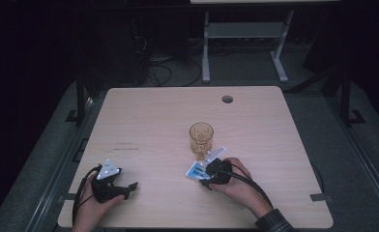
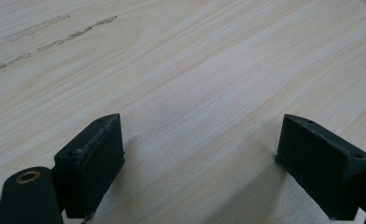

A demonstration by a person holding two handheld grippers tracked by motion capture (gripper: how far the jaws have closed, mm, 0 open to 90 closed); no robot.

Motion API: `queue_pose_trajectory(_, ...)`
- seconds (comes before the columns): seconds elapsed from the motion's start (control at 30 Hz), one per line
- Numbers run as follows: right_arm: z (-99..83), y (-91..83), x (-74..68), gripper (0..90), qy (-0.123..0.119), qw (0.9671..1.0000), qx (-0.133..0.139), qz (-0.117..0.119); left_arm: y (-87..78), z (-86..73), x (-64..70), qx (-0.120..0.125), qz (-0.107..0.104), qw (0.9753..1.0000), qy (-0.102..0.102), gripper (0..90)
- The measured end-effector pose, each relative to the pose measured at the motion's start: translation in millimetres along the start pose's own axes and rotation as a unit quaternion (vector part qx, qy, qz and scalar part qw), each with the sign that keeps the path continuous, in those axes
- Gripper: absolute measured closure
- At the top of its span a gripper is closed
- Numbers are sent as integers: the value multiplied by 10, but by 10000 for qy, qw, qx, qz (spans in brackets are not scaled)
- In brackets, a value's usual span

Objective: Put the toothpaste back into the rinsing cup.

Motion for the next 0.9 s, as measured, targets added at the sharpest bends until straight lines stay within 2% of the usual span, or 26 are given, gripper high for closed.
queue_pose_trajectory(0.27,24,-13,-30,664,-117,9997,-212,-58,0,0,0,0,-2,10000,0,136)
queue_pose_trajectory(0.43,24,-42,-6,707,-41,9999,-155,49,0,1,-1,0,-2,10000,0,136)
queue_pose_trajectory(0.67,15,-75,11,719,76,9993,27,365,0,1,-1,0,-3,10000,-2,136)
queue_pose_trajectory(0.9,21,-190,25,721,211,9966,432,667,0,1,-1,1,-3,10000,-2,136)
Point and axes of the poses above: each handheld gripper's, and its own axes: y roughly forward along the jaws, z roughly out of its top, x roughly to its right, the point moved 6 cm from there along y, roughly forward along the jaws, and after that the axes turned 7 degrees about z, right-handed, at the moved point
